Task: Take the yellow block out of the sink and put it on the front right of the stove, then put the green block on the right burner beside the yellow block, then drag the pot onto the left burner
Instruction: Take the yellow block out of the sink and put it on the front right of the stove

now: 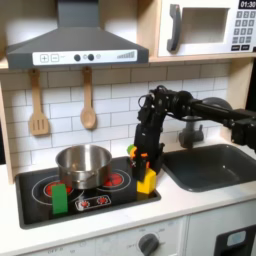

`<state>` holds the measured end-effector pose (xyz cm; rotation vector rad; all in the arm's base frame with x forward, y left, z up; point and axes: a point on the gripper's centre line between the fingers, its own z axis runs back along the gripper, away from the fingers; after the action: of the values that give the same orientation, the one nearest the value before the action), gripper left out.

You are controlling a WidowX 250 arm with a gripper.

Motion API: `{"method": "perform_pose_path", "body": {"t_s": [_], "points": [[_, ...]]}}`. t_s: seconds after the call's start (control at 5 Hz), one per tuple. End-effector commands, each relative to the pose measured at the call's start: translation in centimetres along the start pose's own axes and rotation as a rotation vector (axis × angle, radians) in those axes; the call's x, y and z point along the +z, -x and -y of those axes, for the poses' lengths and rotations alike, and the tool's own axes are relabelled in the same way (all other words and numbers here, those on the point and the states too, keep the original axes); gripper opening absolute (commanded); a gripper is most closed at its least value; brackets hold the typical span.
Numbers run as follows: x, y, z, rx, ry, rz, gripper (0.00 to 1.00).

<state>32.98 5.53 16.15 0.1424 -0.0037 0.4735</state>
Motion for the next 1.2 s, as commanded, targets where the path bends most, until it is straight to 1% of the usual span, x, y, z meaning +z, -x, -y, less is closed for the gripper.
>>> {"method": "perform_pose_path", "body": {"t_s": [0.0, 0.2, 0.4, 0.6, 0.8, 1.0], "points": [[-0.1, 0.8, -0.3, 0.025, -0.011, -0.03, 1.0], [-0.4, 1.3, -0.1, 0.019, -0.013, -0.046, 1.0], [-1.3, 1.7, -0.5, 0.024, -0.034, -0.063, 1.0], [-1.4, 2.0, -0.4, 0.037, -0.026, -0.075, 1.0], [-1.2, 1.6, -0.2, 0.029, -0.044, -0.053, 0.98], [-1.3, 1.7, 0.3, 0.023, -0.024, -0.052, 0.0]]}}
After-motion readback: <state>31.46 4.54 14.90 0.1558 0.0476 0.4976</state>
